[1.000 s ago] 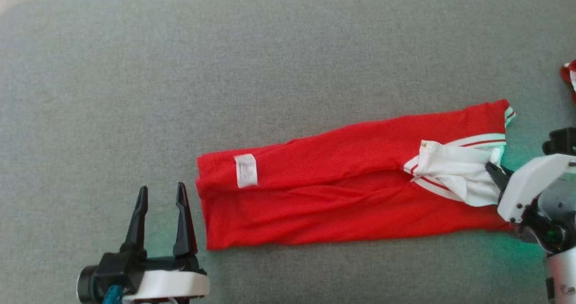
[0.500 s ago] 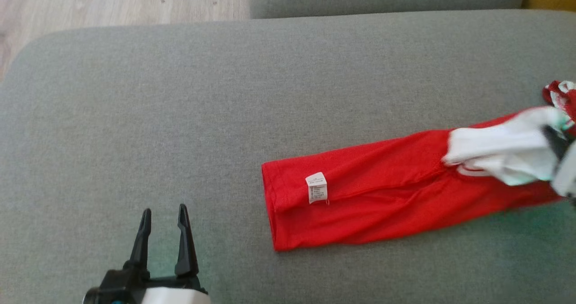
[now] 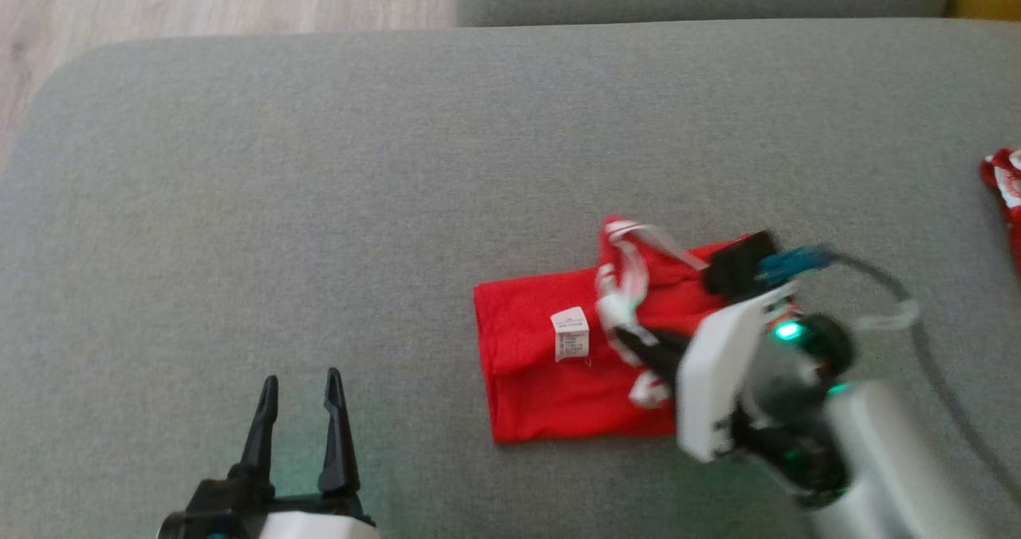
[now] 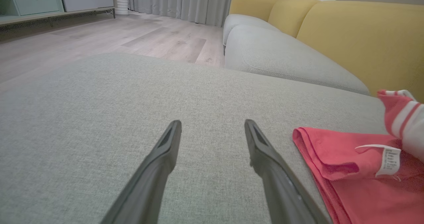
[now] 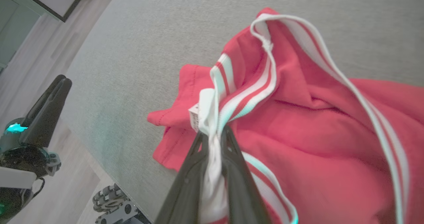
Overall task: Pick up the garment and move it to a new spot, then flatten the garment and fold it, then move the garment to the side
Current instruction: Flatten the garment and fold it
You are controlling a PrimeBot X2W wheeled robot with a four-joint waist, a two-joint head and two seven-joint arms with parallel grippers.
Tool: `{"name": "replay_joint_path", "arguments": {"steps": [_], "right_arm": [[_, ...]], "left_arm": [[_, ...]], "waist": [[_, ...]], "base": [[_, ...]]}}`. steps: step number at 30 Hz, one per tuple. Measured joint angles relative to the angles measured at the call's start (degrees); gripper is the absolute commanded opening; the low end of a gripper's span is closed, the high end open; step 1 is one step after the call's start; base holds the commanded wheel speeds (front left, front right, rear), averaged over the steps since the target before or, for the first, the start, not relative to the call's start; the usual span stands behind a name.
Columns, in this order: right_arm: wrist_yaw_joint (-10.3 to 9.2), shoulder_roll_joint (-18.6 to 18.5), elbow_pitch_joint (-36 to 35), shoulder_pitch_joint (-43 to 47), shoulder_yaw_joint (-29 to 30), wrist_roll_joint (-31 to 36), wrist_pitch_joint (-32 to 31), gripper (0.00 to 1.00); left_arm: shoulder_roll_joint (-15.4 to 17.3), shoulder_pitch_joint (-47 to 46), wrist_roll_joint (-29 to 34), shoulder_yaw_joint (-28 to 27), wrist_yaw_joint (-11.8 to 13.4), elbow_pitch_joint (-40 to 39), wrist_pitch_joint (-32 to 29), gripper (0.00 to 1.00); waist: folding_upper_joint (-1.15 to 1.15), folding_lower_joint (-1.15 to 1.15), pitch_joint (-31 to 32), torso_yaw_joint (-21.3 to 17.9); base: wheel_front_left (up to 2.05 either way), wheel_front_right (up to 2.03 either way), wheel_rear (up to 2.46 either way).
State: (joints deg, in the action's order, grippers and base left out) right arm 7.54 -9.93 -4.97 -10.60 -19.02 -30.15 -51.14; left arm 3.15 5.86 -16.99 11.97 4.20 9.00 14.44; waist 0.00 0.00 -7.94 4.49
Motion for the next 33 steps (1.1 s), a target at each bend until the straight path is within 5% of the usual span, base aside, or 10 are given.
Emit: {"name": "replay_joint_path", "arguments": {"steps": [9,20,21,22,23,30,32,33], "right_arm": [[0.0,5.6,8.58,-0.15,-4.85,1.77,9.03,0.0],[0.0,5.83,13.28,-2.96,-10.36,-3.57,17.53,0.01],[0.0,5.83,13.55,-3.13,-10.77,-4.53,18.53,0.31],[0.0,5.84,13.74,-3.19,-11.14,-5.5,19.86,0.31],[0.0,5.86,13.96,-3.2,-11.37,-6.5,21.42,1.0],[0.0,5.89,11.49,-3.18,-10.96,-11.88,28.6,1.0],[0.0,5.98,9.62,-3.08,-8.17,-10.15,30.45,1.0],[0.0,5.93,8.03,-2.91,-4.34,-4.07,32.2,1.0]], "left_arm": [[-0.01,-0.1,-0.14,1.15,0.43,0.44,0.0,1.0],[-0.02,-0.12,-0.11,2.56,0.56,1.92,0.0,1.0],[-0.02,-0.12,-0.09,2.6,0.55,2.05,0.0,1.0],[-0.02,-0.12,-0.09,2.61,0.53,2.13,0.0,1.0],[-0.02,-0.11,-0.09,2.63,0.53,2.23,0.0,1.0],[-0.02,0.38,-0.09,2.27,0.91,2.19,0.0,1.0],[-0.02,0.6,-0.08,2.13,0.91,2.0,0.0,1.0],[-0.02,0.63,0.03,1.77,0.91,1.86,0.0,1.0]], "waist": [[0.0,0.0,-0.34,1.63],[0.0,0.0,0.05,1.4],[0.0,0.0,0.22,1.38],[0.0,0.0,0.37,1.36],[0.0,0.0,0.54,1.35],[0.0,0.0,1.89,0.79],[0.0,0.0,2.21,0.28],[0.0,0.0,2.52,-0.26]], "base": [[0.0,0.0,0.0],[0.0,0.0,0.0],[0.0,0.0,0.0],[0.0,0.0,0.0],[0.0,0.0,0.0],[0.0,0.0,0.0],[0.0,0.0,0.0],[0.0,0.0,0.0]]}}
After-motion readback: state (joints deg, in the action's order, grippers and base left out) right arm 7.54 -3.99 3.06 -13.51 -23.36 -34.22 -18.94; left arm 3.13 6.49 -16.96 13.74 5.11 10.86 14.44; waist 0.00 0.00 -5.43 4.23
